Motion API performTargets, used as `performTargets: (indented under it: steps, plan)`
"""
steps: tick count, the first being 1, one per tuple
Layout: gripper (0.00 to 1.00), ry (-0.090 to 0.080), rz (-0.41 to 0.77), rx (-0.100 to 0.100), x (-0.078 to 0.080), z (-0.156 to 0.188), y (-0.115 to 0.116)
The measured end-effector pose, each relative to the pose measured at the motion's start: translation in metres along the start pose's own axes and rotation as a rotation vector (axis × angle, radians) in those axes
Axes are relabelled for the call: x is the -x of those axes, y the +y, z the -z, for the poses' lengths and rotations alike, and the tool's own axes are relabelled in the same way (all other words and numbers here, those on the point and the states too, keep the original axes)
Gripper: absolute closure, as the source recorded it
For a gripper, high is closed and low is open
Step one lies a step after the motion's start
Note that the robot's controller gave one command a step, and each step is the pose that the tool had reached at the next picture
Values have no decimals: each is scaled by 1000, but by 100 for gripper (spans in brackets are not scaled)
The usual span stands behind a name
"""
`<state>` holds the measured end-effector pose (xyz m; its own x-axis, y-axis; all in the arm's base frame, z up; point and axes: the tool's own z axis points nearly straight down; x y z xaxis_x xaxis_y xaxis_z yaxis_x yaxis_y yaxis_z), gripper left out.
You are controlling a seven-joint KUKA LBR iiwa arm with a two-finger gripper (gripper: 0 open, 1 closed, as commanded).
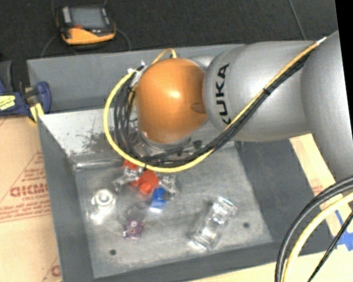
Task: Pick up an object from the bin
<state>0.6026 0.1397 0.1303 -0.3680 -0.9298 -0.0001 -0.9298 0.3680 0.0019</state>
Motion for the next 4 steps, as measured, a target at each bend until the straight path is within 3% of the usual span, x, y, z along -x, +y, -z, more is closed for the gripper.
performTargets:
  steps: [1, 2, 3, 4]
  plan:
    - [0, -6, 260, -13, -8, -58, -57]
    - [100, -7, 258, -9, -7, -57, -56]
    - [100, -8, 162, -11, 6, 36, -20]
    - [0, -4, 158, -3, 4, 31, -20]
